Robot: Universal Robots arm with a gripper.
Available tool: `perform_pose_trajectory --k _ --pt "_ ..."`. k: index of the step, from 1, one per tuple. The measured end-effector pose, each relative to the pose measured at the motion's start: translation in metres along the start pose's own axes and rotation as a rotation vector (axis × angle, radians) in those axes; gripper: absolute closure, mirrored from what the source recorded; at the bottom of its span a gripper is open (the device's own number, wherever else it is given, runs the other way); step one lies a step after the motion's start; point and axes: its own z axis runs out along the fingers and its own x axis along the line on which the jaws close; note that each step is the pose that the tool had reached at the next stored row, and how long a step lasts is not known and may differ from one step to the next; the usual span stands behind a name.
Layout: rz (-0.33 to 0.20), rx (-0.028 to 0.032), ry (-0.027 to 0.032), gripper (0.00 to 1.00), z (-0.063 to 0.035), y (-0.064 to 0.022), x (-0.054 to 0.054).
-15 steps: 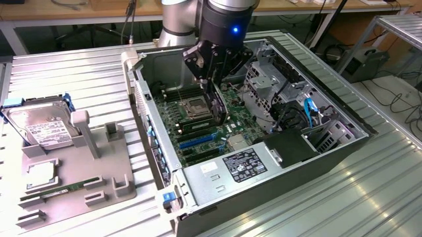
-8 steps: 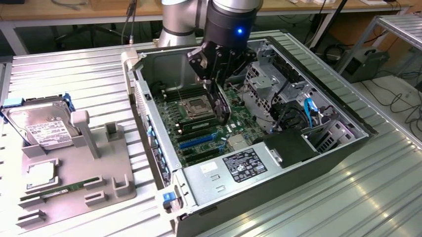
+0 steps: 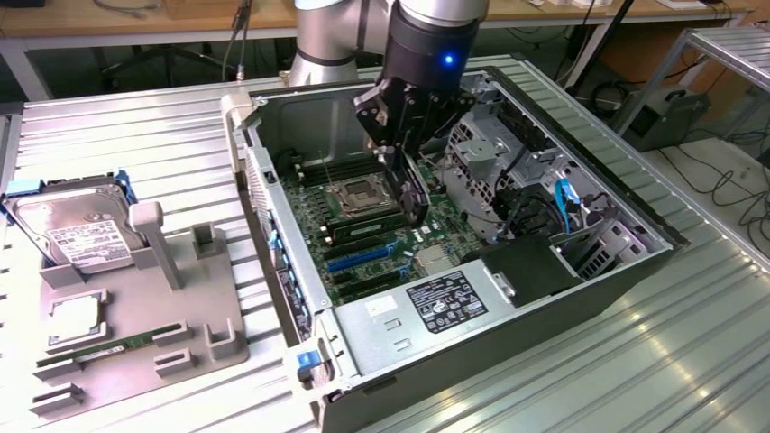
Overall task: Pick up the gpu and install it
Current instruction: 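Pick up the gpu and move the gpu toward the slot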
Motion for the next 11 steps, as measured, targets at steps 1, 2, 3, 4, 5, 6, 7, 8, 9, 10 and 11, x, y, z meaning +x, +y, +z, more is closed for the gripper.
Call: perform_pose_trajectory --k 1,2,3,4,5,6,7,8,9,10,11 --pt "0.0 0.0 0.0 0.74 0.0003 0.0001 -0.001" --pt "0.0 0.0001 0.0001 0.74 0.0006 0.0002 -0.0023" --pt "0.0 0.0 0.0 0.74 0.001 0.0002 -0.0034" --pt "0.0 -0.0001 0.0 0.74 0.0014 0.0003 -0.0044" --pt "0.0 -0.0001 0.0 0.74 0.0017 0.0003 -0.0053" --pt "0.0 0.0 0.0 0.74 0.0019 0.0004 -0.0061" --pt "0.0 -0.0001 0.0 0.74 0.0021 0.0004 -0.0068" --pt "0.0 0.0001 0.0001 0.74 0.0022 0.0004 -0.0072" --pt "0.0 0.0001 0.0001 0.74 0.0022 0.0005 -0.0075" --pt "0.0 0.0001 0.0001 0.74 0.0022 0.0005 -0.0076" --pt "0.0 0.0 0.0 0.74 0.0023 0.0005 -0.0077"
